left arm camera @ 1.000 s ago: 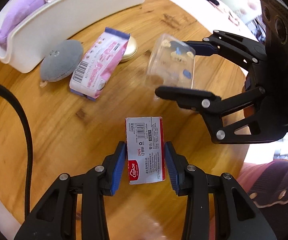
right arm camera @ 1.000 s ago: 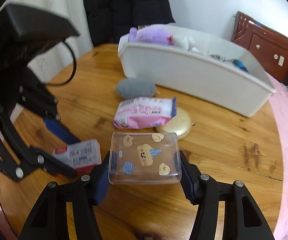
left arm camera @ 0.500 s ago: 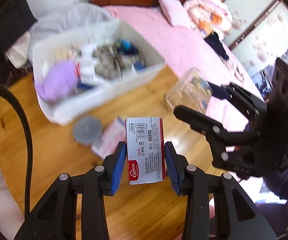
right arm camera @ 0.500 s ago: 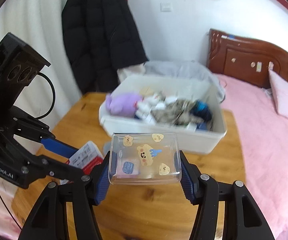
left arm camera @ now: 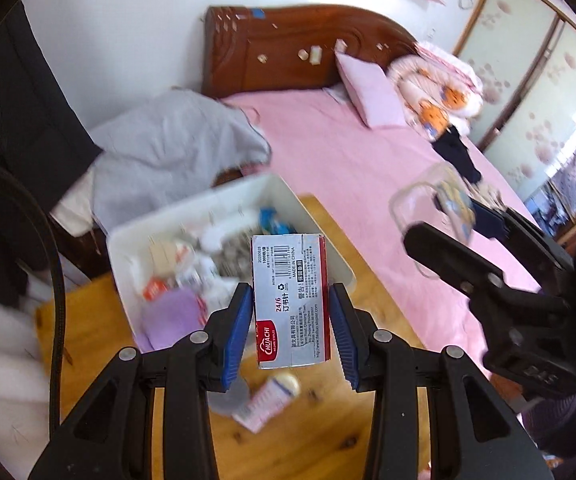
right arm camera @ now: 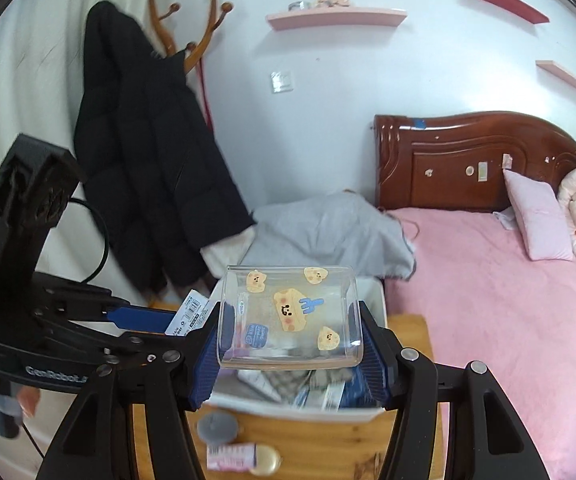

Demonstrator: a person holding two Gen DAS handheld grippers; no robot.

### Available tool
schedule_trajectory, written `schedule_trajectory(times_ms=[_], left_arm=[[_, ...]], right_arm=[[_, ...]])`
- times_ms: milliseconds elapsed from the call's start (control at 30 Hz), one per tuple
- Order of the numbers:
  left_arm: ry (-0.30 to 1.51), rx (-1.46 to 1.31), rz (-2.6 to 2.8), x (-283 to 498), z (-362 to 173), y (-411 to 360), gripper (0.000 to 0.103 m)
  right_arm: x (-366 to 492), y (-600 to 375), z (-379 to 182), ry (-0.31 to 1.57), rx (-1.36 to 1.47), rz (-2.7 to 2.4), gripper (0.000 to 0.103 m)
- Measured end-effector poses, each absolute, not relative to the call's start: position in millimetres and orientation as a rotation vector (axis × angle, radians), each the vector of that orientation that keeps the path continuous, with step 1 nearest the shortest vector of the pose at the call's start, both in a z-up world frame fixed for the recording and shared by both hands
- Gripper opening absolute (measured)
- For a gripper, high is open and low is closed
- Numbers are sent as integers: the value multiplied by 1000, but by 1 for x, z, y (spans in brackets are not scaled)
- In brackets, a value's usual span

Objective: Organize objects
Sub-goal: 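Lift and carry the red-and-white box and clear box over the white tray, then open both grippers to drop the two boxes into the tray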

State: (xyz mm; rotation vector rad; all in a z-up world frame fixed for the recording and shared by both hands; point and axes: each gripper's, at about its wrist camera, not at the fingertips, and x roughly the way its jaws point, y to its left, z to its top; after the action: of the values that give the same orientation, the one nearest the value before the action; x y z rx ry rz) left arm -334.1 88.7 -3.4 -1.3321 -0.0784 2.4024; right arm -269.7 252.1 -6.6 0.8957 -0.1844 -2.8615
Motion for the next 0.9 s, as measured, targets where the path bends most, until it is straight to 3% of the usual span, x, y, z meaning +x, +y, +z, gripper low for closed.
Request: schedule_trajectory(times_ms=[300, 900], left_arm=[[-167, -1390, 2515, -410, -22, 67, 43], [-156, -1655, 2514, -454, -107, 57, 46]], right_arm=[[-325, 264, 3, -207, 947, -2851, 61], [-402, 258, -129, -243, 1468, -2656, 61]])
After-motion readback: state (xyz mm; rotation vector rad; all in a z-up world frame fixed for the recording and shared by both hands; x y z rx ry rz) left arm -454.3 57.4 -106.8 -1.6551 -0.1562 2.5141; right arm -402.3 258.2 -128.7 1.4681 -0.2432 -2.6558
